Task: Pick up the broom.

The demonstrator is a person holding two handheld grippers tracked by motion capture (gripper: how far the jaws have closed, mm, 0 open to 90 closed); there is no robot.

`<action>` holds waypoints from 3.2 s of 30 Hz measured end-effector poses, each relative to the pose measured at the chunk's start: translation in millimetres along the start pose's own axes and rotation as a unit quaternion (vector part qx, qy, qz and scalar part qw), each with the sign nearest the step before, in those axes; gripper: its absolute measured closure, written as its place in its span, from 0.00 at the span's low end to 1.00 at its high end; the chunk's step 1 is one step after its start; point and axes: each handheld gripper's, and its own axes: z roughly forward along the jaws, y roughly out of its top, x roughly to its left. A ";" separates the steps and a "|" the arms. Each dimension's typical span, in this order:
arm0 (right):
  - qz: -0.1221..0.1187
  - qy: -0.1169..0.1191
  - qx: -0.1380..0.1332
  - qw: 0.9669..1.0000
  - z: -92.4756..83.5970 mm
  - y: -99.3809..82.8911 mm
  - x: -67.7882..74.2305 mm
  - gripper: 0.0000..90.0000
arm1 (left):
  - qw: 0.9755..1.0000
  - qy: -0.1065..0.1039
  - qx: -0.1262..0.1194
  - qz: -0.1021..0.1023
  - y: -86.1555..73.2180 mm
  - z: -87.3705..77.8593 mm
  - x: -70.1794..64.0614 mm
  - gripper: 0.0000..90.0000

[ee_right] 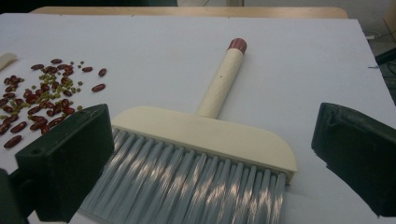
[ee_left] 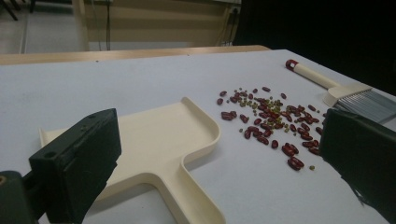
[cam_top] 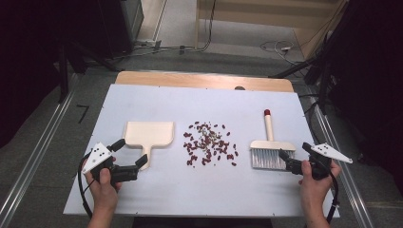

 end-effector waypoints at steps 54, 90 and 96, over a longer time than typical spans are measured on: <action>0.038 -0.071 0.318 0.945 141.6 76.9 2.2 0.61 | 1.000 -0.013 0.023 0.009 -2.7 7.8 -6.2 0.00; 0.084 -0.038 0.111 0.990 90.3 70.3 9.0 0.77 | 0.999 -0.020 0.020 0.016 2.3 13.1 -19.8 0.00; 0.048 -0.001 0.001 0.999 64.4 69.6 21.3 0.77 | 0.999 -0.035 0.016 0.030 14.2 16.7 -32.0 0.00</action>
